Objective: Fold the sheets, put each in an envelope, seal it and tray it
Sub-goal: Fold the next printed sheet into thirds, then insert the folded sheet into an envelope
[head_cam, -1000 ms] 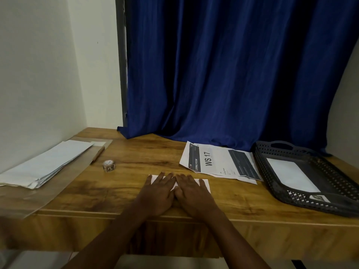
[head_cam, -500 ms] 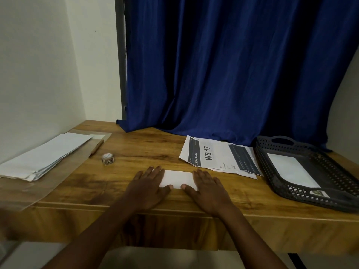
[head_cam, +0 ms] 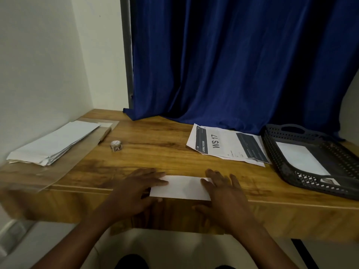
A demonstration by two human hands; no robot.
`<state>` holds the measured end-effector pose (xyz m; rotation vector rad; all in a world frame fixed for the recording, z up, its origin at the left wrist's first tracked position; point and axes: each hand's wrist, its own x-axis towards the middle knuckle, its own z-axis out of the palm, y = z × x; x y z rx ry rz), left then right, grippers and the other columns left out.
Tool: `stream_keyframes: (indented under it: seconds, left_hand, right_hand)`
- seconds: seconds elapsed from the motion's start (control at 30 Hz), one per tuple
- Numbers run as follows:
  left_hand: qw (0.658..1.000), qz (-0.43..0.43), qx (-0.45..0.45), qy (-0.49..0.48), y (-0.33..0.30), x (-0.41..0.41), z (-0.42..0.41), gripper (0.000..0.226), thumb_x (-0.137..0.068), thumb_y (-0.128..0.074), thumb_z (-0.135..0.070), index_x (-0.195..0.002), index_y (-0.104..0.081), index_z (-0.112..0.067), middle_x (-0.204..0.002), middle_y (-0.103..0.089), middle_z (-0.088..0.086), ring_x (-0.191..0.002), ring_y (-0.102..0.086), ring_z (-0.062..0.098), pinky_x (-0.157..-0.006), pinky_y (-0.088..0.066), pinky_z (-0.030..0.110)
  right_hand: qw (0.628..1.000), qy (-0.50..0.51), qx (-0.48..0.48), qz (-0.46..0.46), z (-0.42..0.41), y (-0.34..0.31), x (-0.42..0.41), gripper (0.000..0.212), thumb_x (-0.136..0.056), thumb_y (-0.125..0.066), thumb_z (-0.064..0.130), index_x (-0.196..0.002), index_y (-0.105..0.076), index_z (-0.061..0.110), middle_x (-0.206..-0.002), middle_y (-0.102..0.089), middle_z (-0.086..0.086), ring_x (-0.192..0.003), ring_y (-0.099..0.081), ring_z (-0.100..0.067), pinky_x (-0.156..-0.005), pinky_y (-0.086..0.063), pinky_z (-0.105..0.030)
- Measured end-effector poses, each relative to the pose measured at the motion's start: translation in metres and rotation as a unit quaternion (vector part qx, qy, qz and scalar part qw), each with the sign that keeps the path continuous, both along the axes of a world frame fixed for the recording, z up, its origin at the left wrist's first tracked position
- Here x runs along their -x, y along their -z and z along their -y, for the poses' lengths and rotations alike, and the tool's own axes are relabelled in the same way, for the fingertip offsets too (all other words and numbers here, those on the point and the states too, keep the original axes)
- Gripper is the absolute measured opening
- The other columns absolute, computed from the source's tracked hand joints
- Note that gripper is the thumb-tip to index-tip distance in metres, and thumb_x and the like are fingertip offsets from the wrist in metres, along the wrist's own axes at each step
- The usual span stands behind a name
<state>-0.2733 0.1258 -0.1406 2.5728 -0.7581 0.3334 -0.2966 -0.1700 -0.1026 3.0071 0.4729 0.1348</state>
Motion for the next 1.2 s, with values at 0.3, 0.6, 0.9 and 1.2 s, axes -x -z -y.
stream_keyframes:
  seconds: [0.3, 0.6, 0.9, 1.2]
  left_hand:
    - [0.914, -0.076, 0.399, -0.018, -0.019, 0.007, 0.006, 0.077, -0.080, -0.080, -0.025, -0.146, -0.042, -0.028, -0.134, -0.062, -0.010, -0.123, -0.061, 0.007, -0.097, -0.056, 0.032]
    - [0.896, -0.073, 0.425, -0.111, -0.016, 0.000, 0.003, 0.070, -0.090, -0.072, -0.018, -0.148, -0.035, -0.028, -0.131, -0.059, -0.006, -0.116, -0.062, 0.006, -0.096, -0.055, 0.028]
    - [0.937, -0.017, 0.320, -0.136, -0.058, 0.006, -0.051, 0.024, -0.094, -0.070, -0.027, -0.116, -0.069, -0.035, -0.116, -0.070, -0.019, -0.109, -0.066, 0.004, -0.091, -0.055, 0.030]
    - [0.909, -0.018, -0.008, -0.416, -0.099, -0.060, -0.205, 0.048, -0.086, -0.072, -0.052, -0.125, -0.063, -0.025, -0.134, -0.062, 0.001, -0.121, -0.058, 0.023, -0.099, -0.048, 0.039]
  right_hand:
    - [0.979, -0.105, -0.172, 0.038, -0.030, -0.046, -0.008, 0.026, -0.100, -0.049, 0.045, -0.111, -0.070, 0.034, -0.097, -0.072, 0.011, -0.082, -0.063, -0.008, -0.070, -0.052, -0.030]
    - [0.732, 0.070, -0.638, -0.229, -0.054, -0.051, -0.064, 0.031, -0.094, -0.069, 0.032, -0.123, -0.059, 0.025, -0.106, -0.070, 0.006, -0.093, -0.070, -0.020, -0.074, -0.059, -0.035]
    - [0.770, 0.056, -0.616, -0.157, -0.065, -0.013, -0.067, 0.010, -0.097, -0.062, 0.037, -0.093, -0.060, 0.027, -0.099, -0.070, -0.002, -0.083, -0.069, -0.018, -0.063, -0.050, -0.027]
    - [0.709, 0.050, -0.691, -0.131, -0.065, 0.004, -0.083, 0.038, -0.096, -0.064, 0.016, -0.131, -0.048, 0.023, -0.104, -0.060, 0.006, -0.092, -0.064, -0.023, -0.065, -0.052, -0.034]
